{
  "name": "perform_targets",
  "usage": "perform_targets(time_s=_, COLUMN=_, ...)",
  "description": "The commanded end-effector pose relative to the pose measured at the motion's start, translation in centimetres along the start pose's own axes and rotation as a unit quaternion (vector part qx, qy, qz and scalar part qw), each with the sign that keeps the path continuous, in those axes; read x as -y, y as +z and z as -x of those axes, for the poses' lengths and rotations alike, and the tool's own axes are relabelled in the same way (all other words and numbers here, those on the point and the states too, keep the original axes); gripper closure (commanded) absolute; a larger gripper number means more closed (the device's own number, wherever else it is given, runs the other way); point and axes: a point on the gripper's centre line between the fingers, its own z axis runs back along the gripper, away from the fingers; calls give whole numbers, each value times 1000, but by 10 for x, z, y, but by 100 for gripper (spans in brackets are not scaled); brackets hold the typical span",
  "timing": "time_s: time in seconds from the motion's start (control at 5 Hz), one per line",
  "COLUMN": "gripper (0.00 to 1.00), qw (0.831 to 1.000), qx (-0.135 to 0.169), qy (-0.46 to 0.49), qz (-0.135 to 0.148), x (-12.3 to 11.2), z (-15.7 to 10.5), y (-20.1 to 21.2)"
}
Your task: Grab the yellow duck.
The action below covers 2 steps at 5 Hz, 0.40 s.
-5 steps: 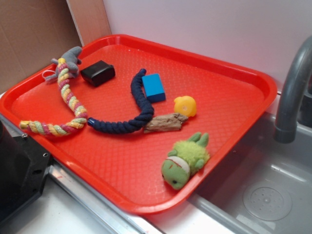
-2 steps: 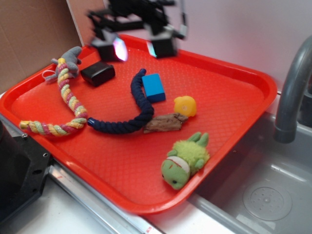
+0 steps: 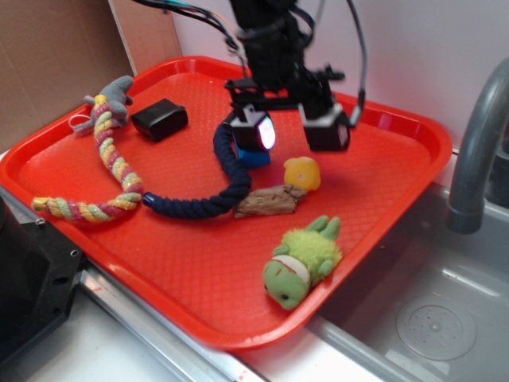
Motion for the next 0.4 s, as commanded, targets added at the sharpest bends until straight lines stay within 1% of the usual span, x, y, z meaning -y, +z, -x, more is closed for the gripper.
perform_targets(time_s=0.0, gripper=0, qw=991, qx=-37, qy=-118, qz=-43, x=19, z=12, y=-20)
perform_targets(time_s=0.2, gripper=100, qw=988, qx=-53, qy=-129, qz=-73, x=15, z=35, y=-27)
